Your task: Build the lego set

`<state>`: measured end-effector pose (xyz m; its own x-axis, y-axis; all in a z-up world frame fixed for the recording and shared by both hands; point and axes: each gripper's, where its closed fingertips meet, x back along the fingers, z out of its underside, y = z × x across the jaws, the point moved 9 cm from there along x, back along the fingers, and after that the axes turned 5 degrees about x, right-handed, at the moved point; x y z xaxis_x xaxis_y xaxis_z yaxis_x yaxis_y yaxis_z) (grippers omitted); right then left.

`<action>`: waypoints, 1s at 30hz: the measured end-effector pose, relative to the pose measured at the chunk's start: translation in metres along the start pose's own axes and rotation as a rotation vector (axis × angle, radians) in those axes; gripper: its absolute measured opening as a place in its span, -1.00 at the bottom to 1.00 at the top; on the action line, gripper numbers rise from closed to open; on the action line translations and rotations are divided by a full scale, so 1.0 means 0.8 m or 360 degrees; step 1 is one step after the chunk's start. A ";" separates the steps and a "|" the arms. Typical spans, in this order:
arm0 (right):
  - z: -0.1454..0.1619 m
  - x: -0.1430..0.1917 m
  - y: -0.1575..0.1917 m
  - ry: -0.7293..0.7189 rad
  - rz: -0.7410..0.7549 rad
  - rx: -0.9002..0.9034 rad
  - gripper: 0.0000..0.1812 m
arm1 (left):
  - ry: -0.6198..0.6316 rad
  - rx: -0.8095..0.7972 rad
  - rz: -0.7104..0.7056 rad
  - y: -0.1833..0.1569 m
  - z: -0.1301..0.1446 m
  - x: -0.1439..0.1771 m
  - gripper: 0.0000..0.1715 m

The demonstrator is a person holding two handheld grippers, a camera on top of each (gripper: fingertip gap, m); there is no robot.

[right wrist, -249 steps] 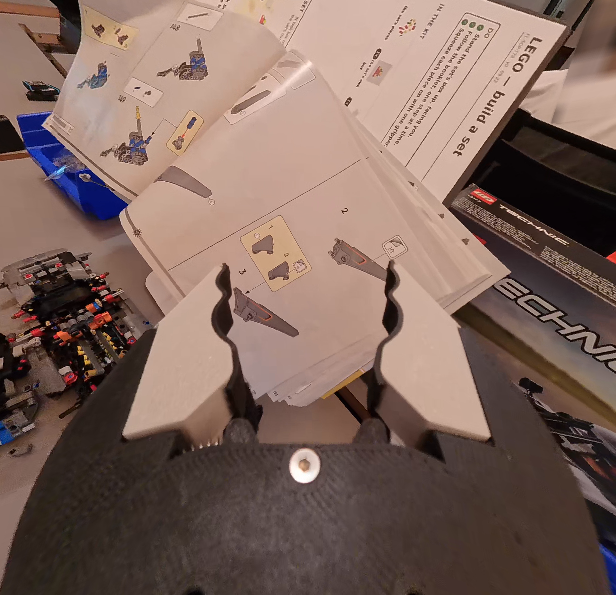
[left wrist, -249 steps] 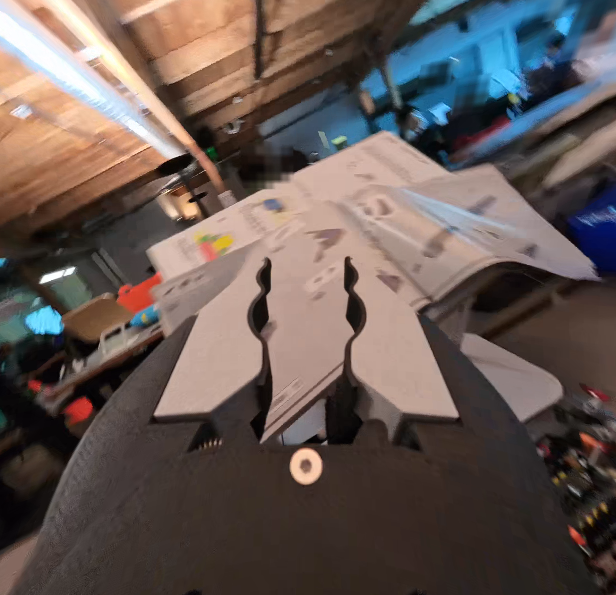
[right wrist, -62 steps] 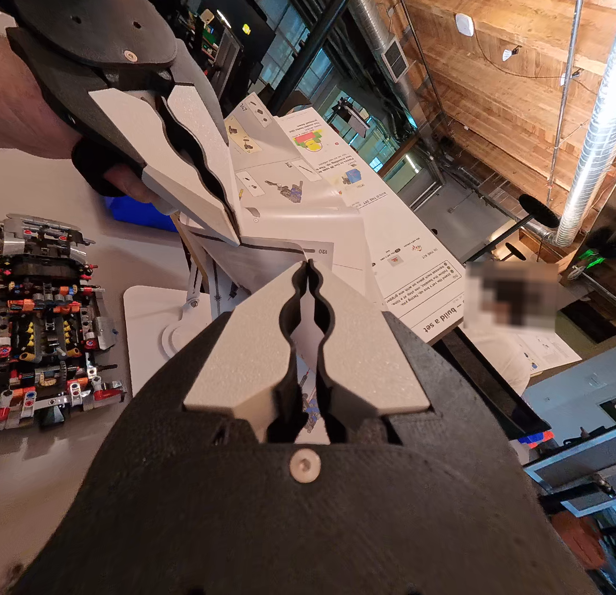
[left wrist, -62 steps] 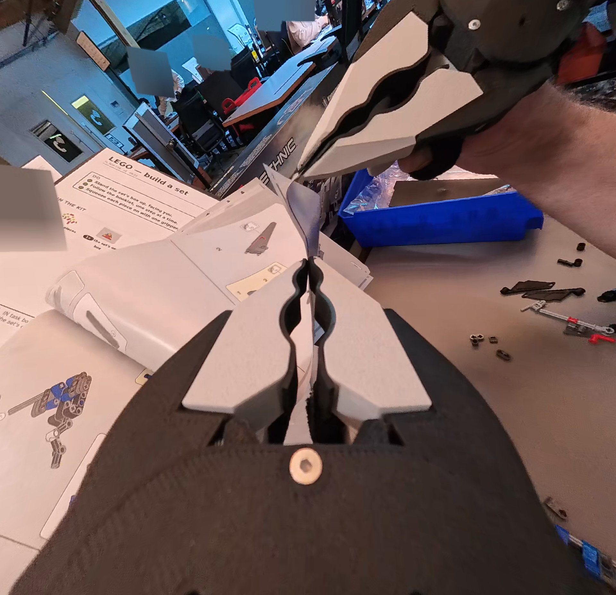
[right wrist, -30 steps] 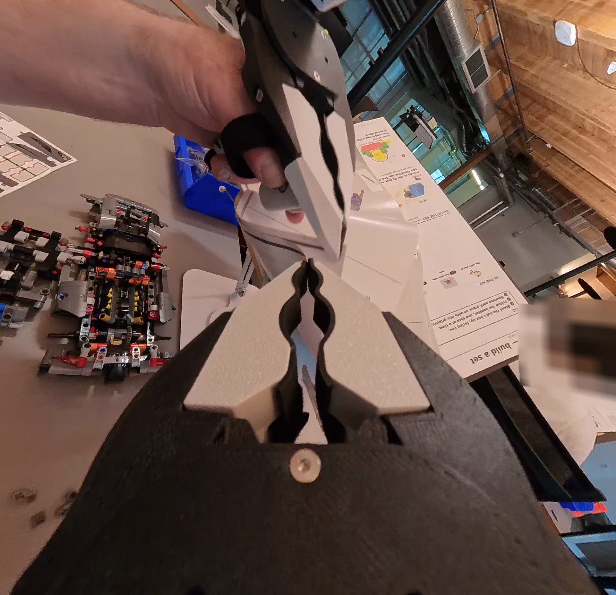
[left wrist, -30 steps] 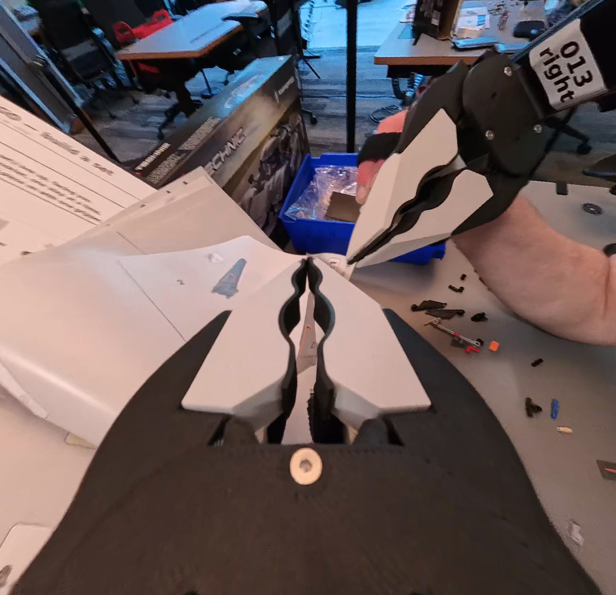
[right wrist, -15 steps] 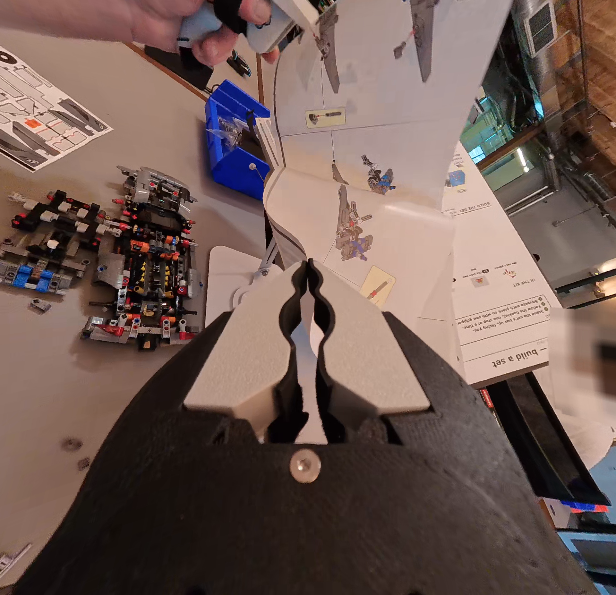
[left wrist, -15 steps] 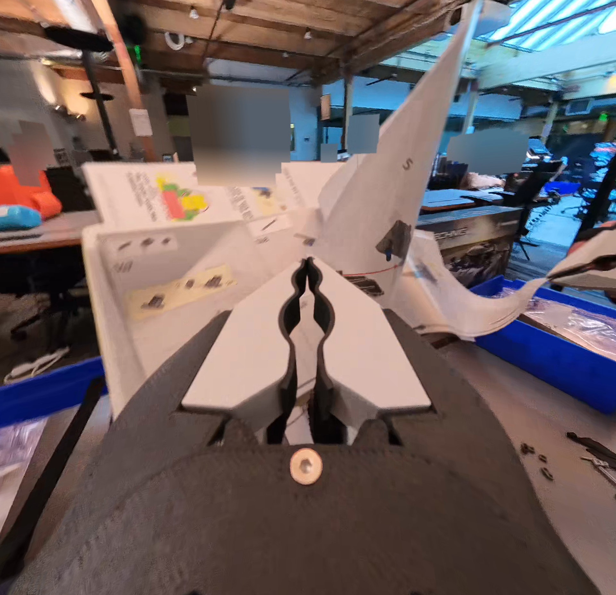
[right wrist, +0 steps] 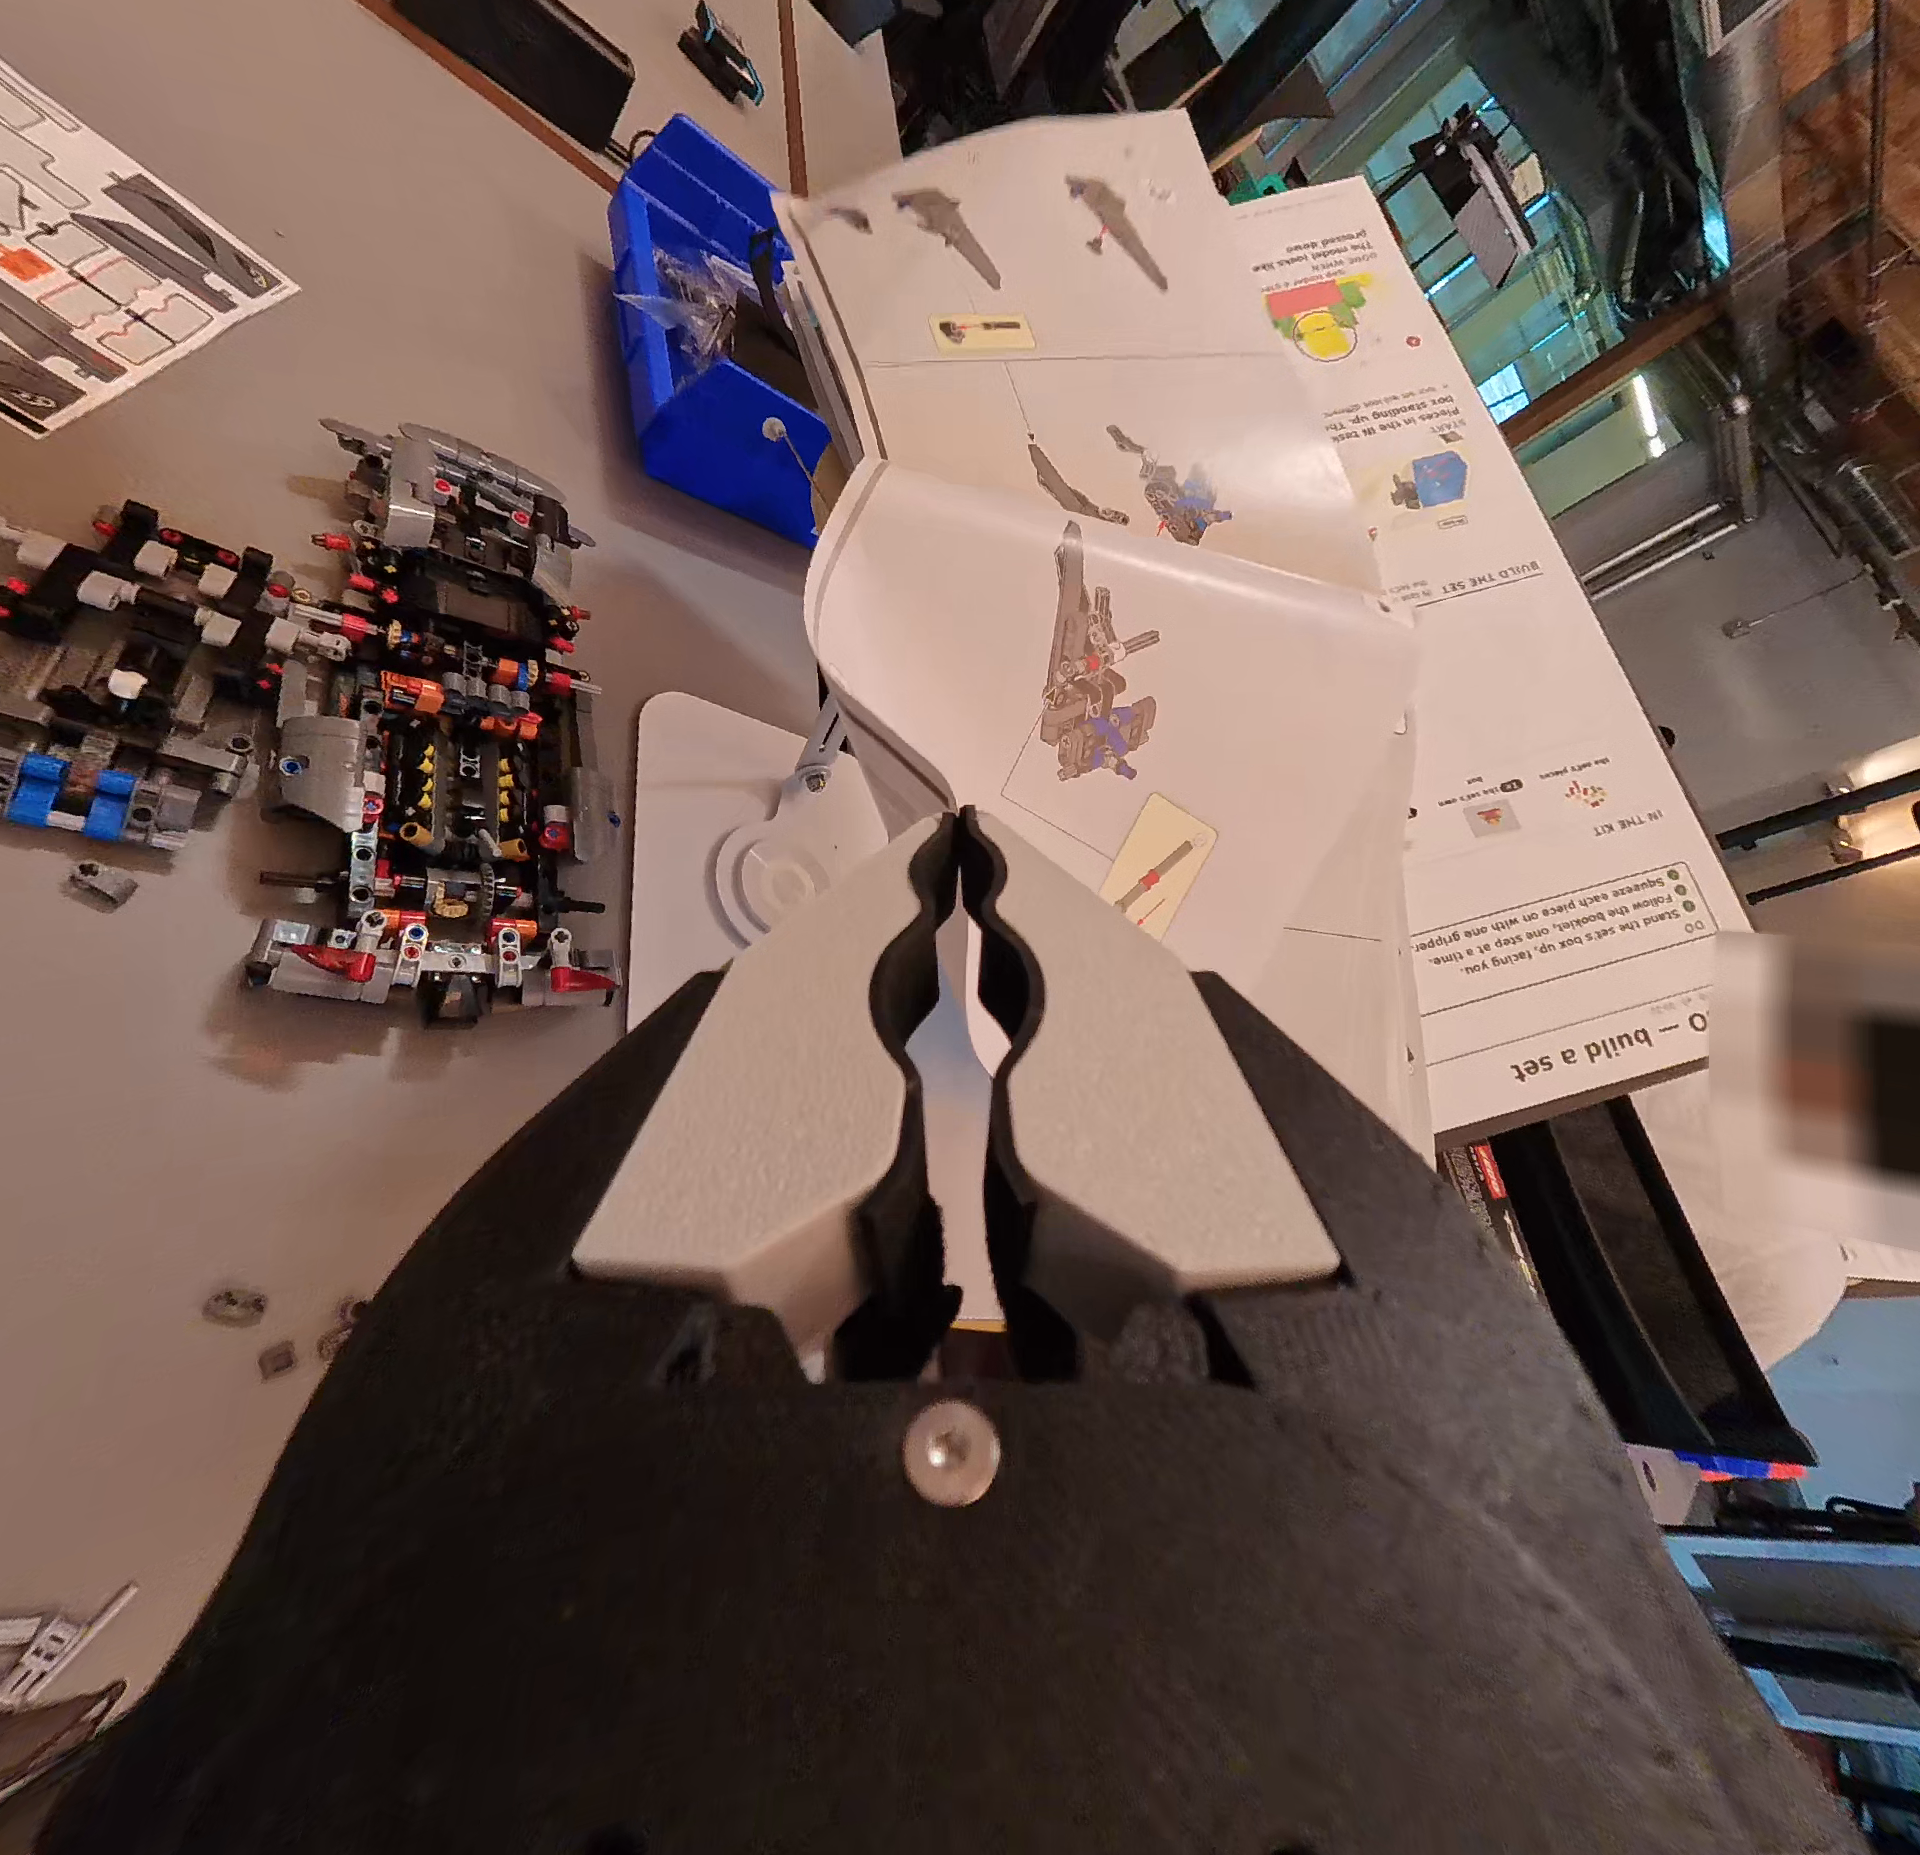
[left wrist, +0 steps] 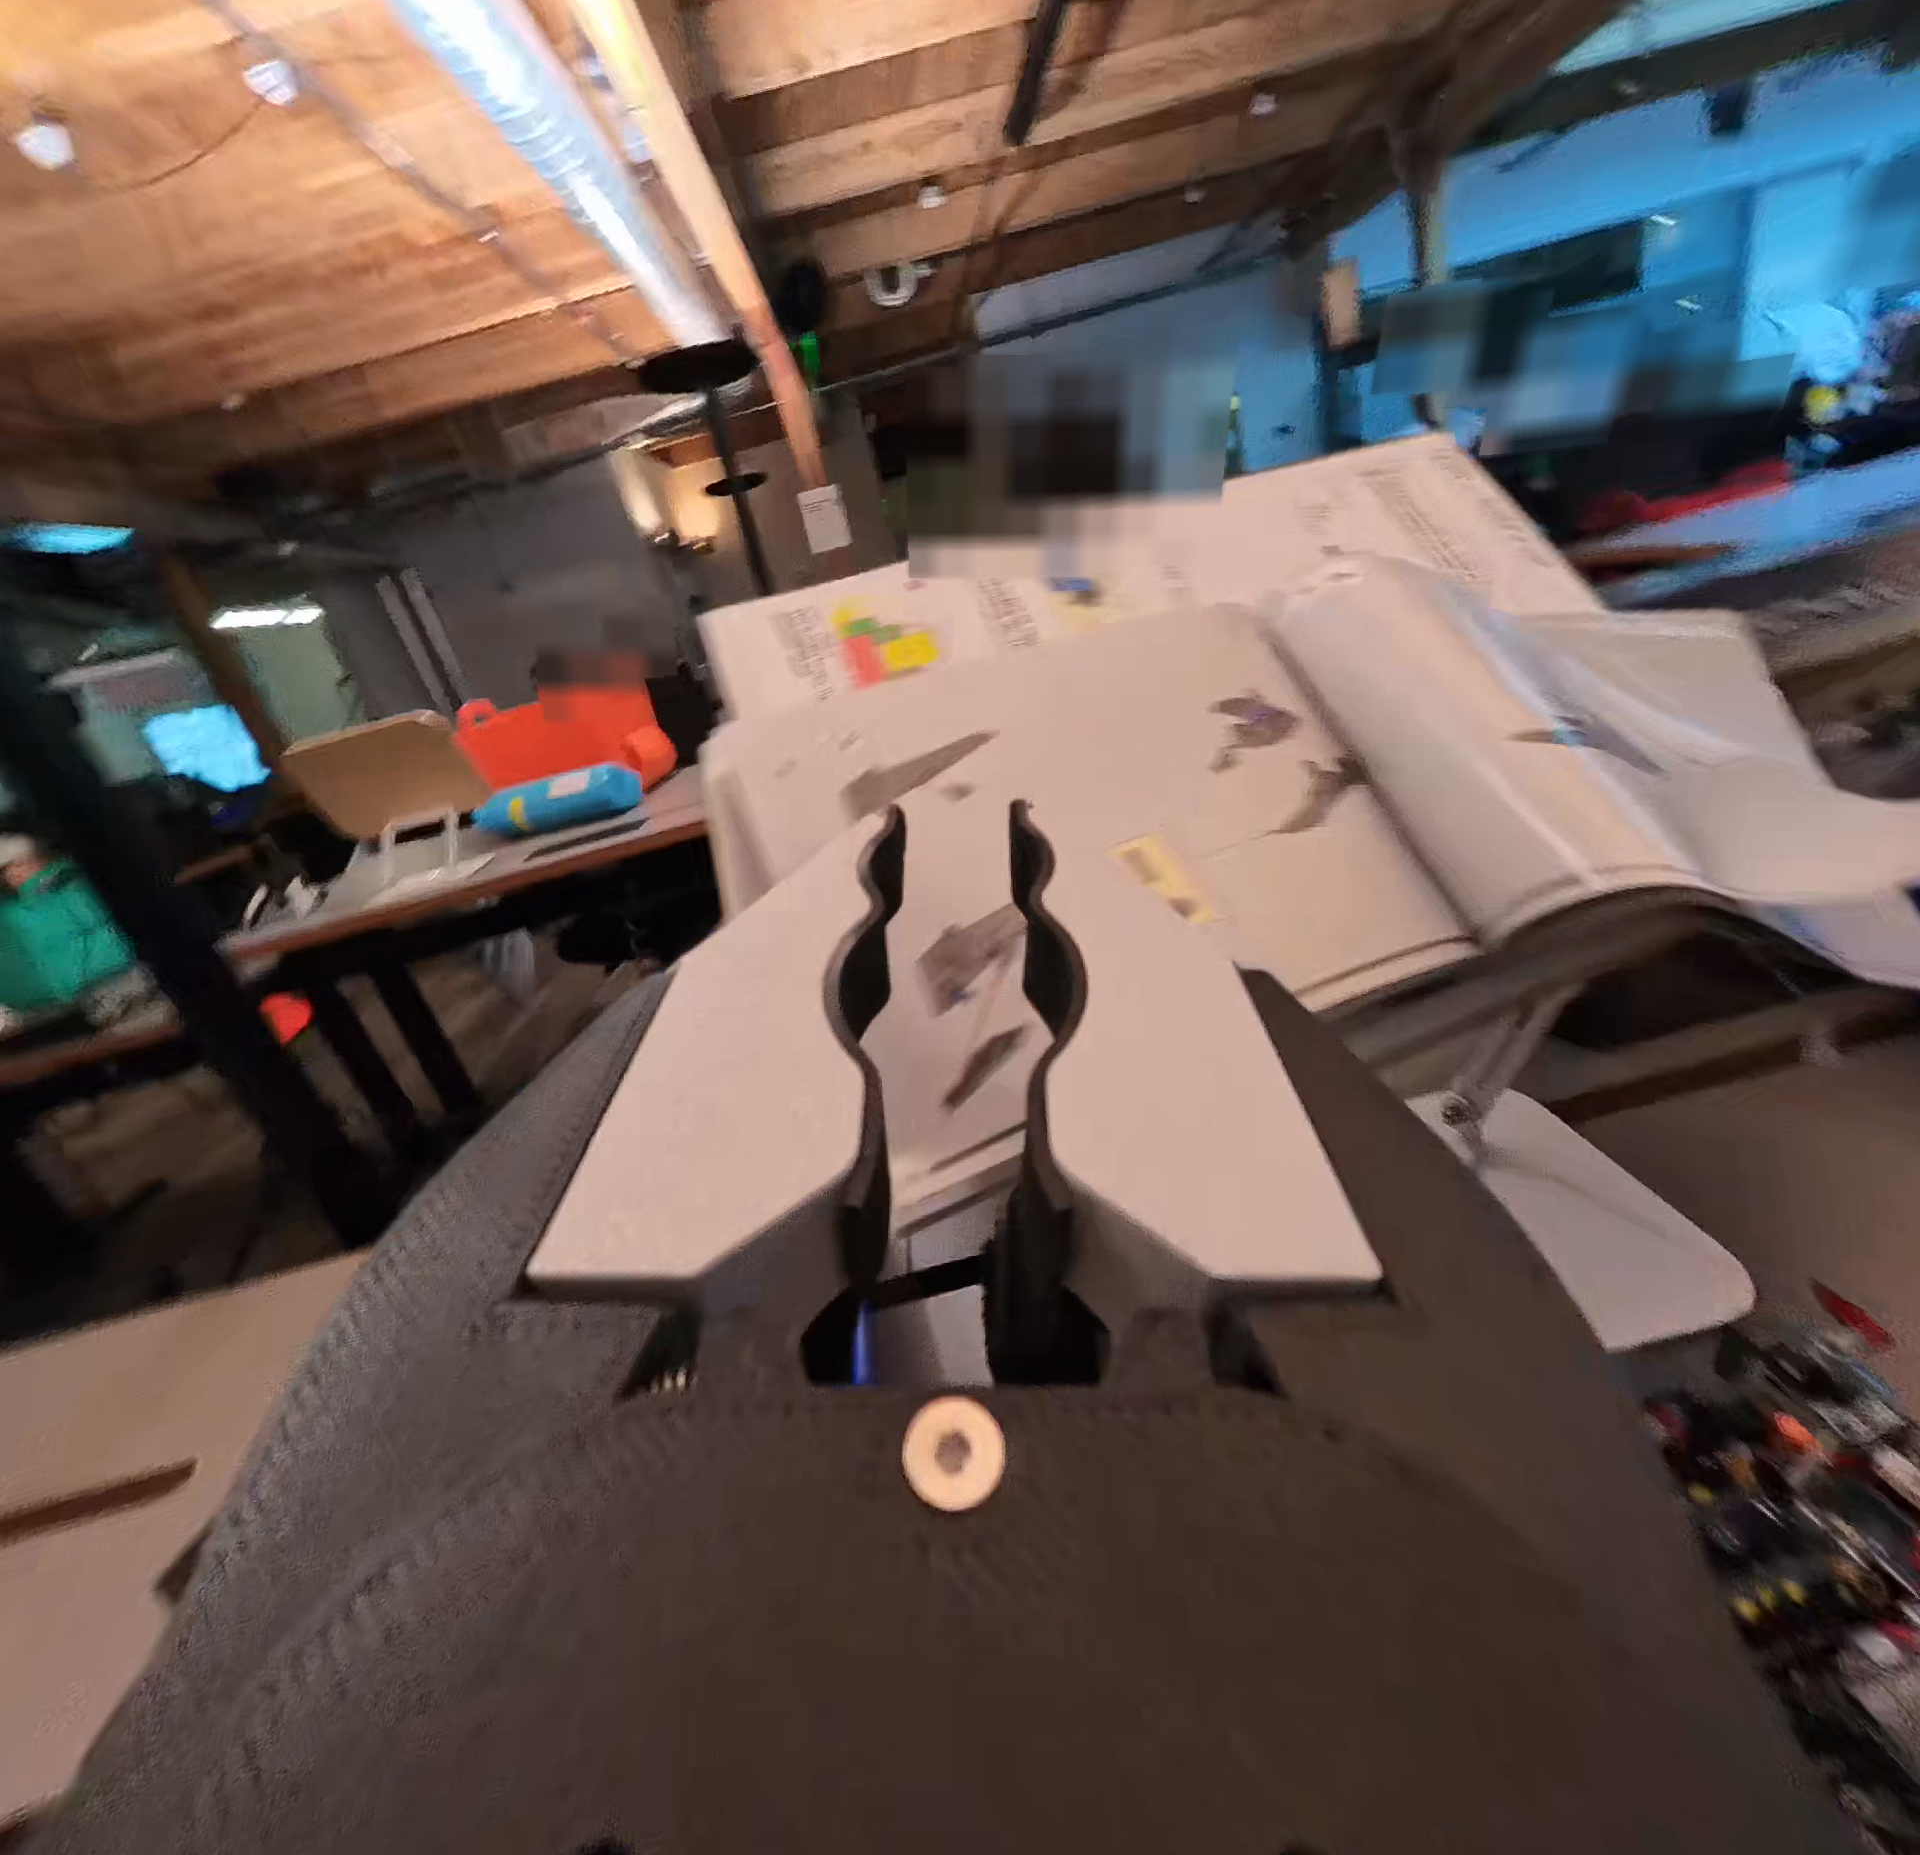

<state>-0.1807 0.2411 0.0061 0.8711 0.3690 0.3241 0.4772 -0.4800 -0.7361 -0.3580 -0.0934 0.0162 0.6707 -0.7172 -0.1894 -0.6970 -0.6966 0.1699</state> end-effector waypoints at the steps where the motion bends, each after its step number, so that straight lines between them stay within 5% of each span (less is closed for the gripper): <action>1: -0.001 0.000 0.000 0.0001 -0.0001 0.0004 -1.00 | 0.0003 -0.0058 0.0095 -0.020 -0.005 -0.003 -0.79; 8: -0.007 0.006 0.001 -0.0008 0.0007 0.0025 -1.00 | 0.0103 -0.0827 0.0710 -0.190 -0.002 -0.045 -0.58; 12: -0.008 0.009 0.001 -0.0022 0.0007 0.0025 -1.00 | 0.0172 -0.0976 0.0943 -0.252 0.003 -0.065 -0.55; 15: -0.008 0.010 0.002 -0.0023 0.0002 0.0029 -1.00 | 0.0249 -0.1059 0.0946 -0.273 0.015 -0.082 -0.64; 19: -0.009 0.013 0.001 -0.0026 0.0011 0.0033 -1.00 | 0.0274 -0.1023 0.0883 -0.288 0.028 -0.094 -1.00; 23: -0.009 0.017 -0.006 -0.0020 0.0079 -0.0034 -0.97 | 0.0232 -0.0928 0.0858 -0.295 0.033 -0.097 -1.00; 26: -0.003 0.021 -0.015 0.0004 0.0153 -0.0138 -0.70 | 0.0209 -0.0911 0.0838 -0.297 0.037 -0.098 -1.00; 30: 0.007 0.028 -0.021 0.0061 0.0195 -0.0197 -0.72 | 0.0184 -0.0900 0.0821 -0.297 0.041 -0.097 -1.00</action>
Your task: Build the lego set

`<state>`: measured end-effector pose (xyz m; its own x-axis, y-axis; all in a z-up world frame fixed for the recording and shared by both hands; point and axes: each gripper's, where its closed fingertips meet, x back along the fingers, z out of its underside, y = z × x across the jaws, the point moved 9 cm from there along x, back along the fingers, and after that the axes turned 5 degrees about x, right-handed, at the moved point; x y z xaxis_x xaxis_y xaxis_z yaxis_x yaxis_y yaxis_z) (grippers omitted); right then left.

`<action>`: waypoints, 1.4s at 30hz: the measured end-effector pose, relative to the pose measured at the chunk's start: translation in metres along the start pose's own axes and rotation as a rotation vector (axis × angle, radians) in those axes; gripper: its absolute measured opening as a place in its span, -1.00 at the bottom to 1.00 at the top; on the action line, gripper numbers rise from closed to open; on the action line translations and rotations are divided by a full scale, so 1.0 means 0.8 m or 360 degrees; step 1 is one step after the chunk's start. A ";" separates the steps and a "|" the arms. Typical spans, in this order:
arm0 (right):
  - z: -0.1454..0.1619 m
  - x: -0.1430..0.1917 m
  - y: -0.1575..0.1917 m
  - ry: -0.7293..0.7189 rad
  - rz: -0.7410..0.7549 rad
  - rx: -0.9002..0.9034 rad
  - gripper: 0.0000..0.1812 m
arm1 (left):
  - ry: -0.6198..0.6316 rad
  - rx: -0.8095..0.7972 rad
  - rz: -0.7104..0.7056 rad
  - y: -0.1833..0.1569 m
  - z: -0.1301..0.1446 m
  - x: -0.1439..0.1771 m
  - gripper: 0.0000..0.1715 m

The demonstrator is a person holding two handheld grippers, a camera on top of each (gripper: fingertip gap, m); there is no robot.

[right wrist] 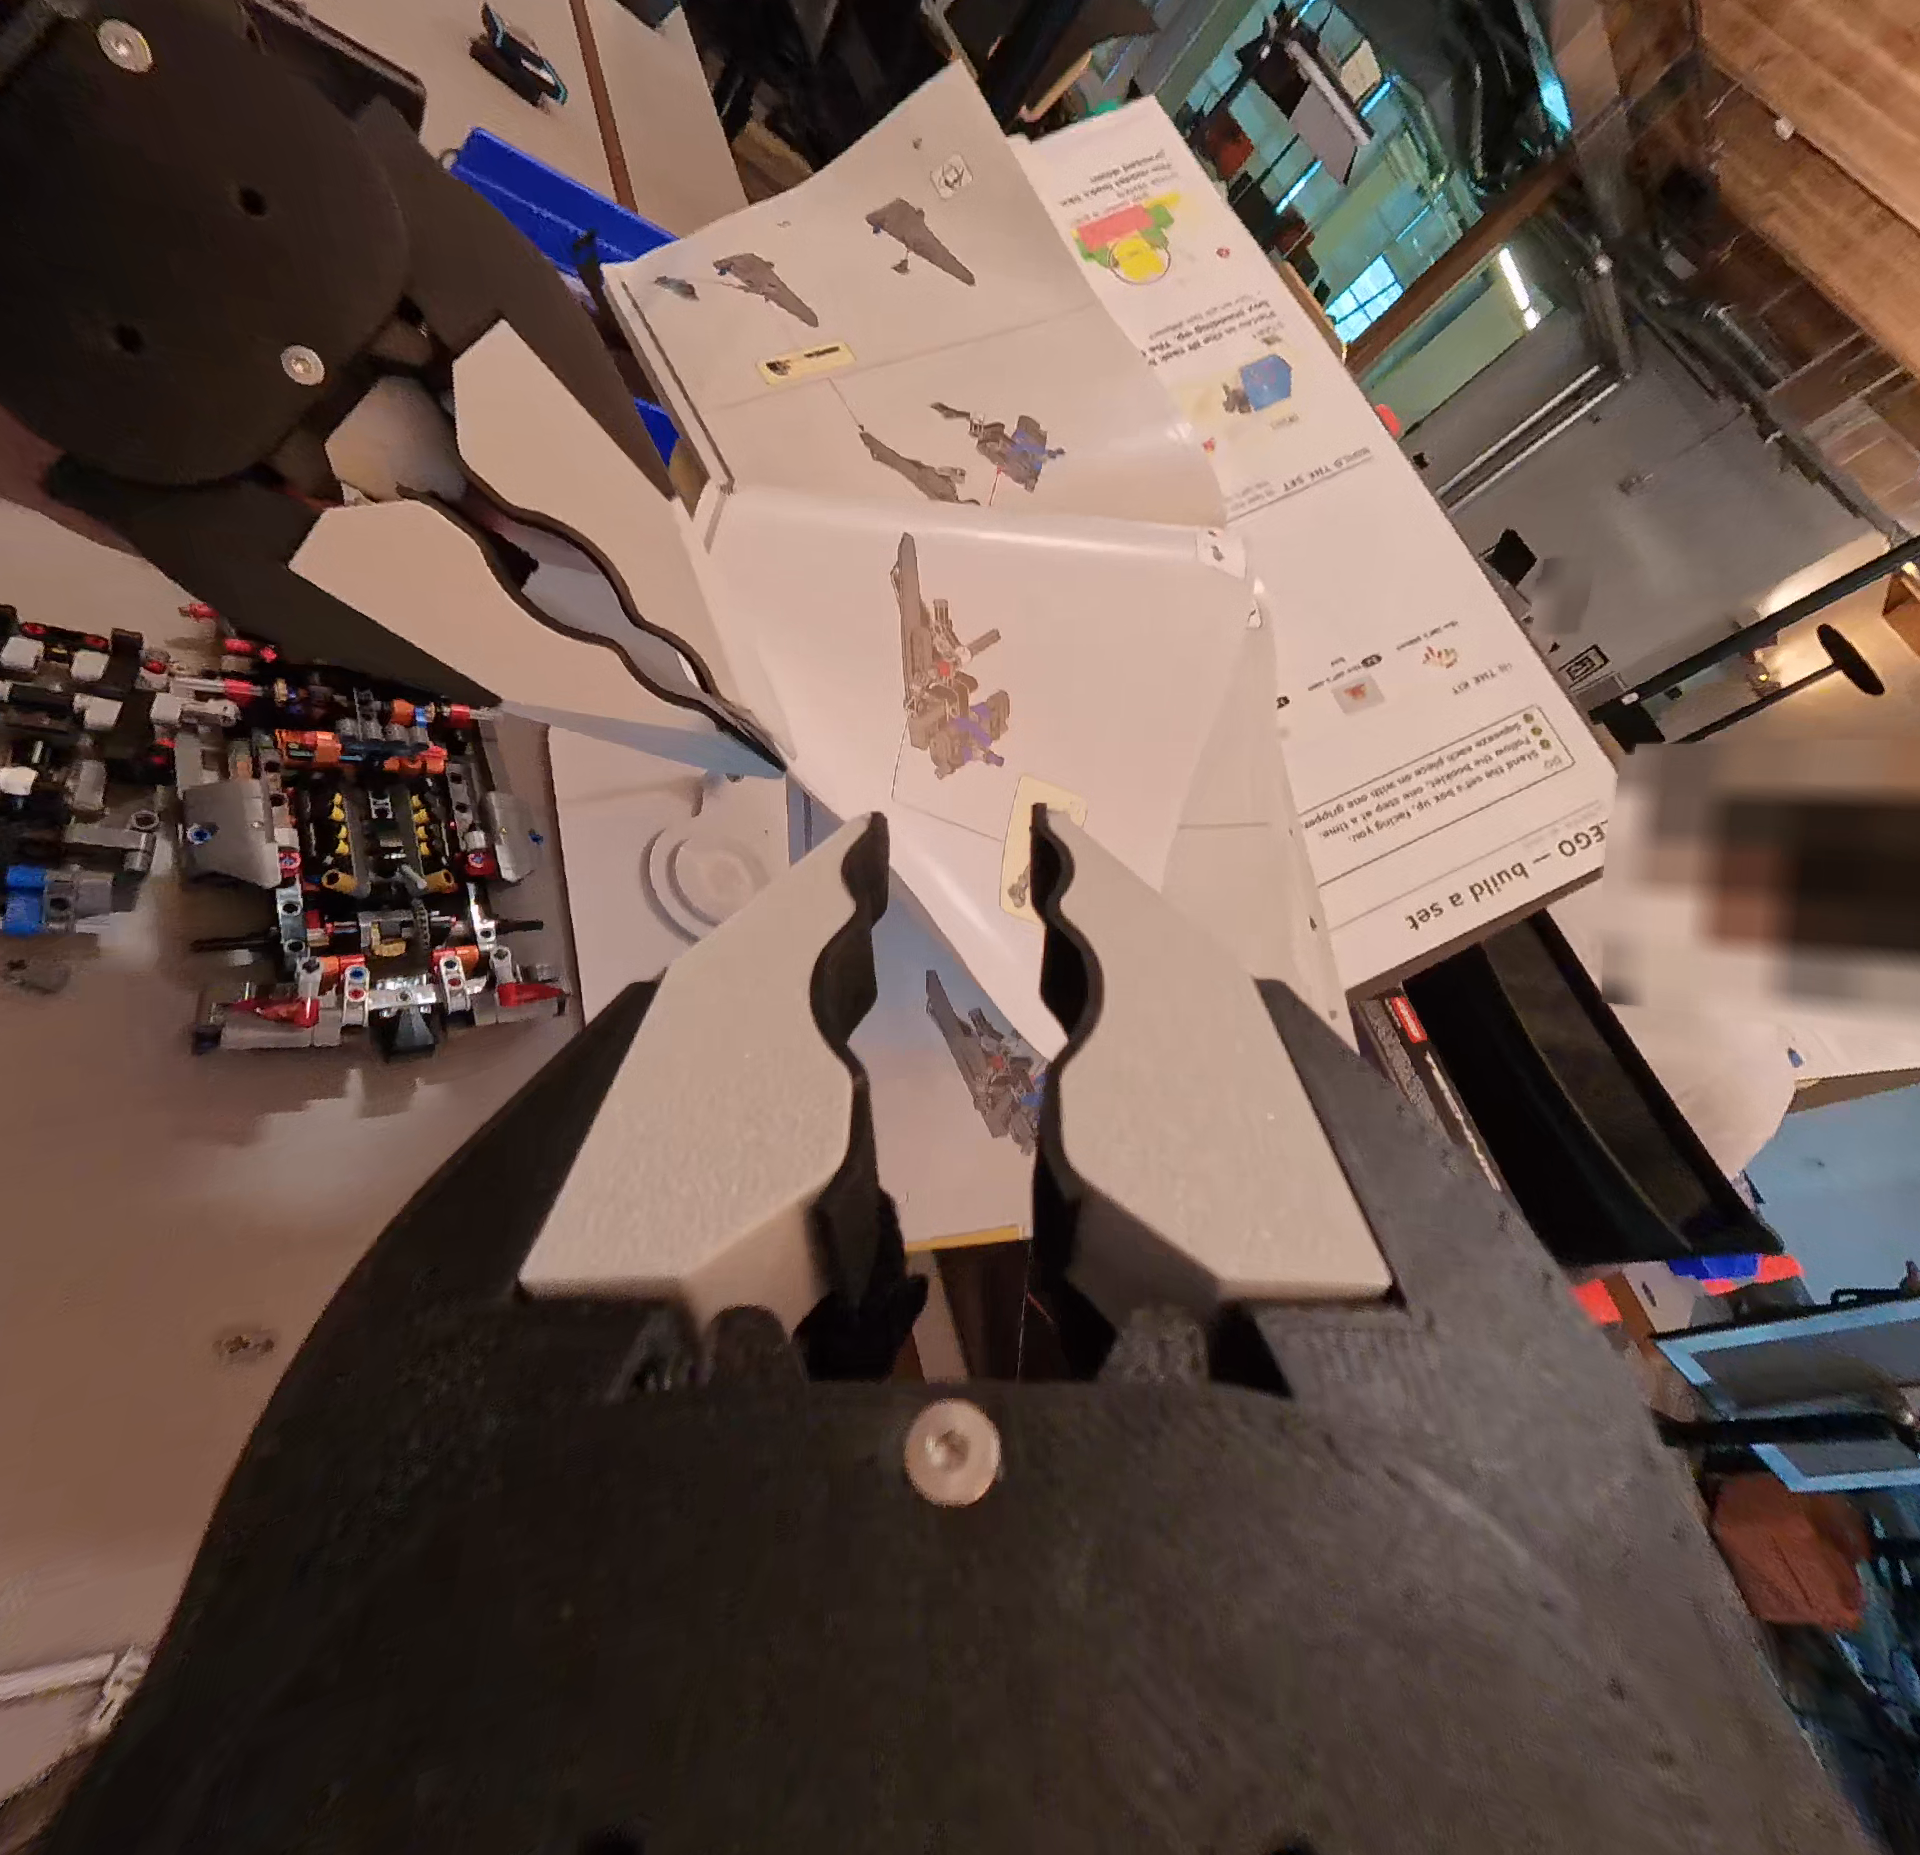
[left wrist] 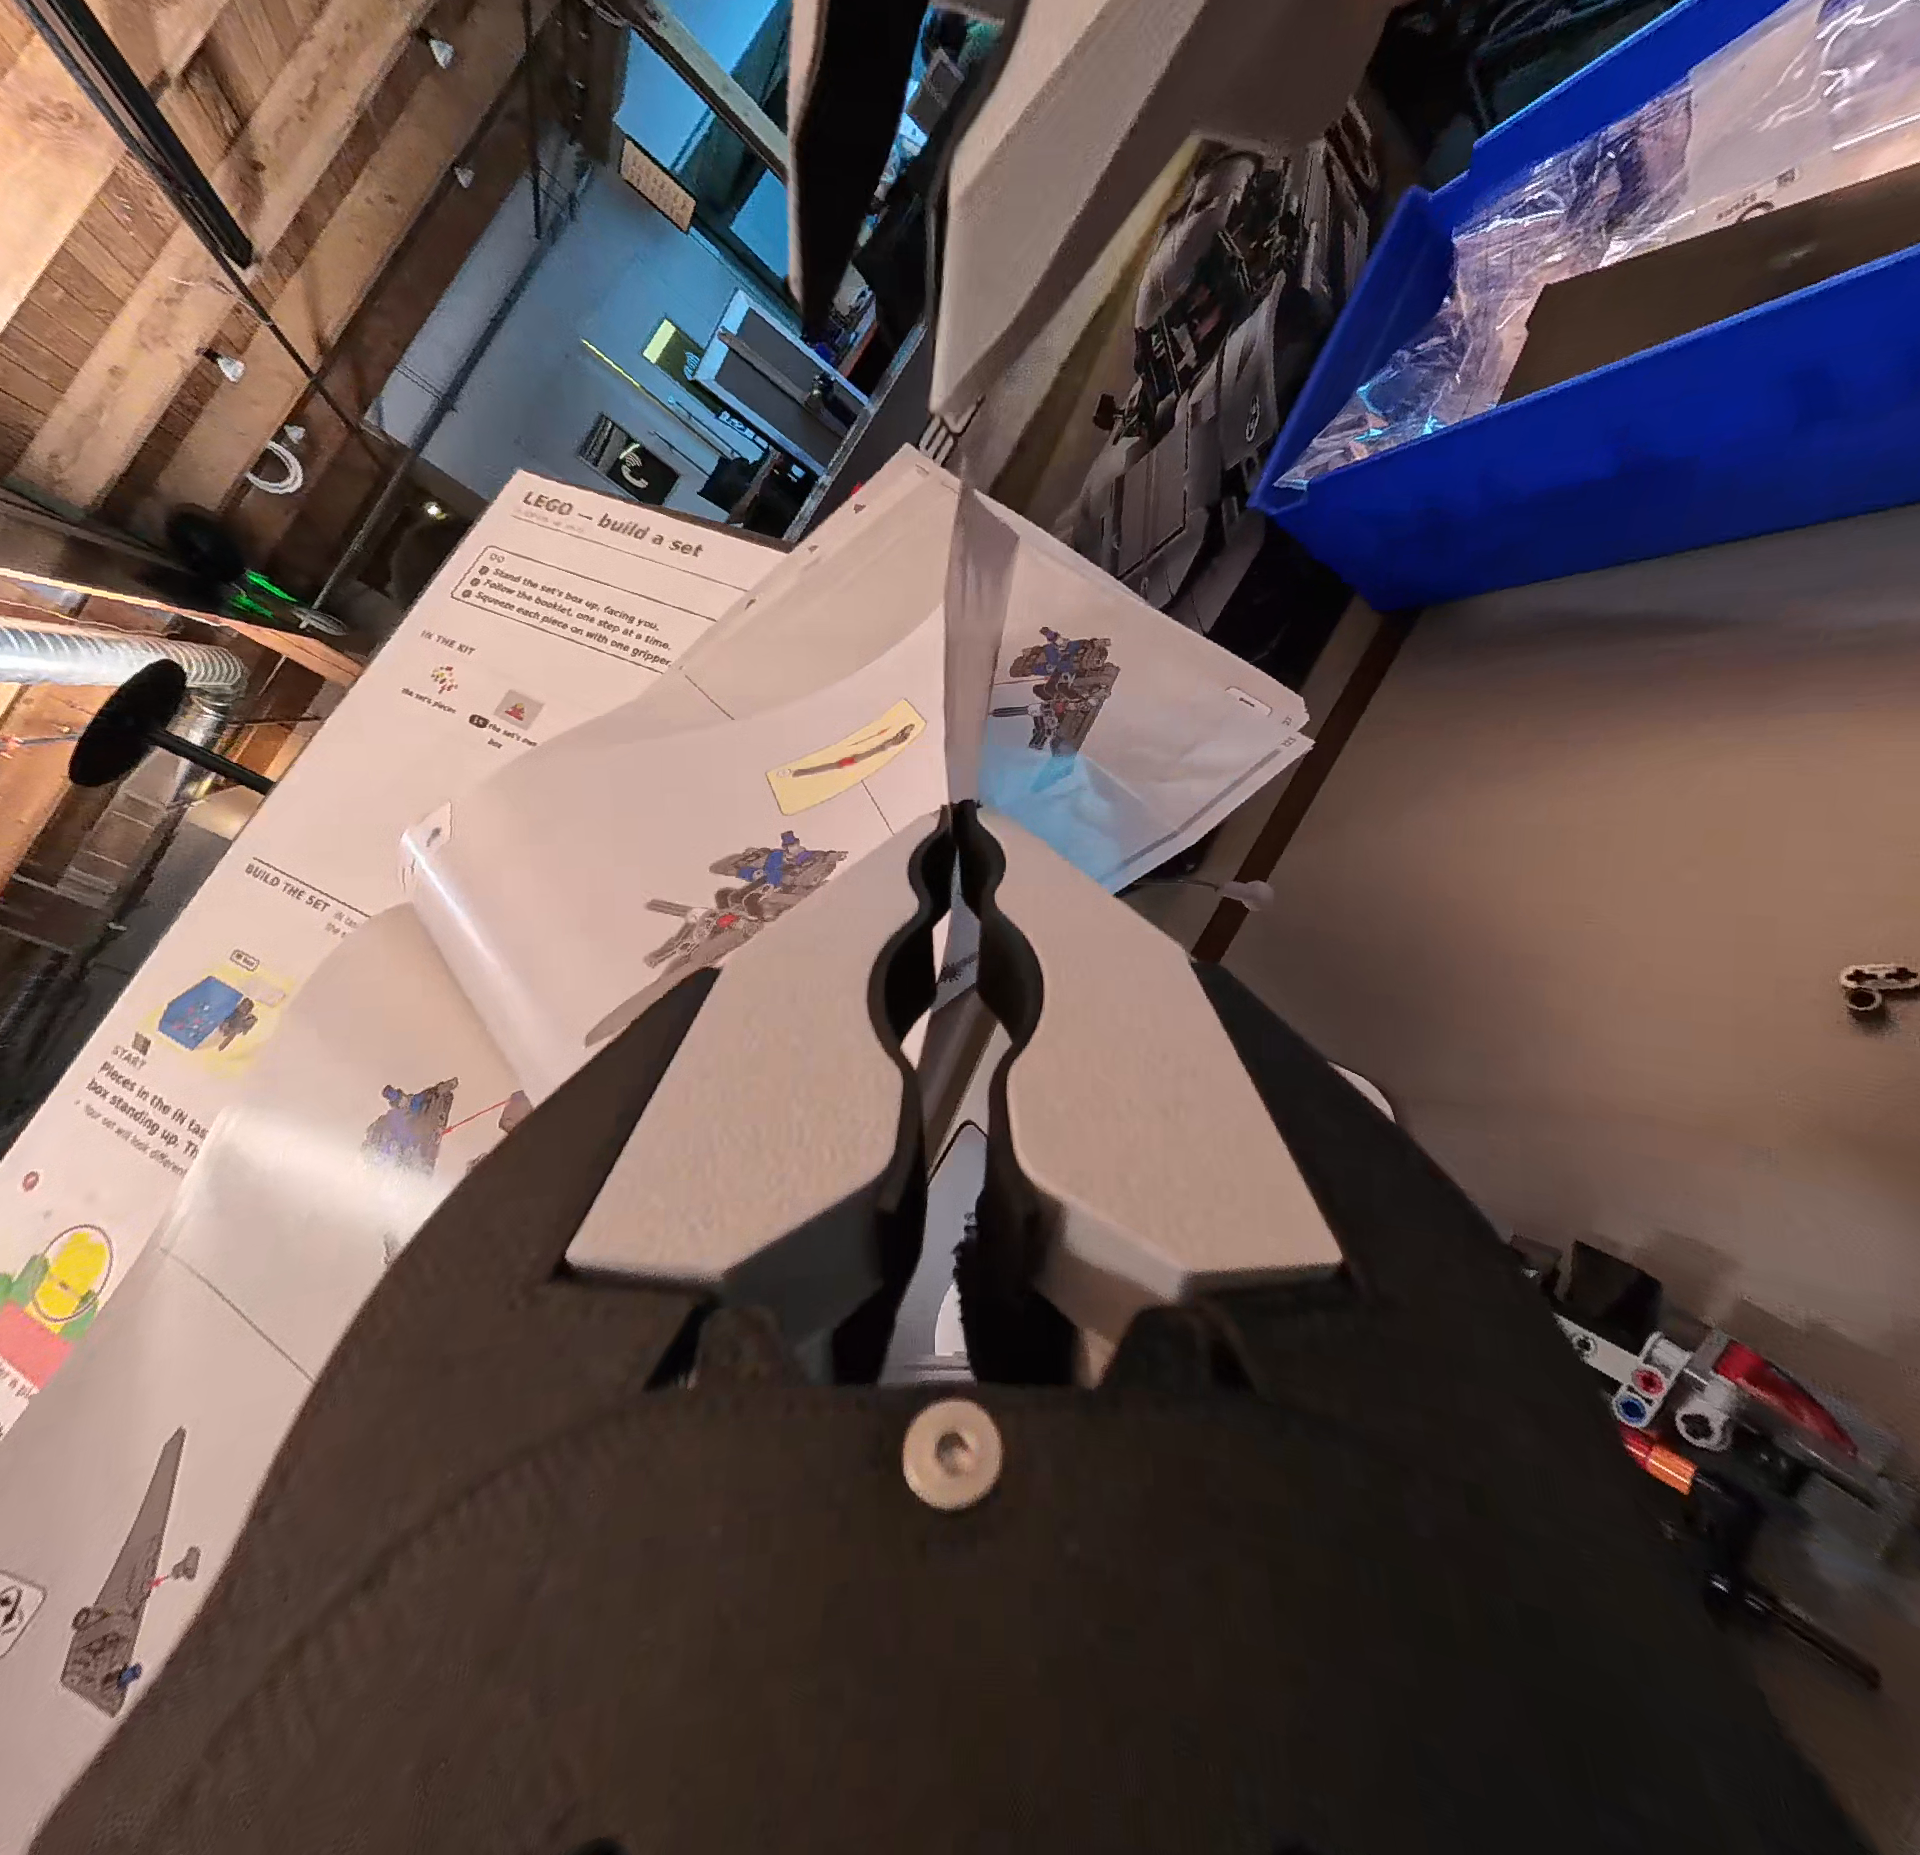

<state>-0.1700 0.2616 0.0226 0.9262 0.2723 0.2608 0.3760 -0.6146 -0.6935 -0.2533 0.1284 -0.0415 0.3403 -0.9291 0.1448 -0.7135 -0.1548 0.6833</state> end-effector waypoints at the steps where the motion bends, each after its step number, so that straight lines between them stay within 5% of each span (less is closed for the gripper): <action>1: 0.003 0.000 0.000 0.0021 -0.0008 -0.0002 -0.72 | -0.0002 -0.0001 -0.0002 -0.001 0.001 0.000 -1.00; 42: 0.010 -0.008 0.007 0.0181 -0.0085 0.0045 -0.83 | -0.0114 0.0135 -0.0040 0.003 0.010 0.024 -1.00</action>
<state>-0.1737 0.2621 0.0116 0.9028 0.2175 0.3711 0.4254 -0.5798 -0.6949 -0.2534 0.1075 -0.0425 0.3162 -0.9458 0.0745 -0.7556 -0.2036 0.6226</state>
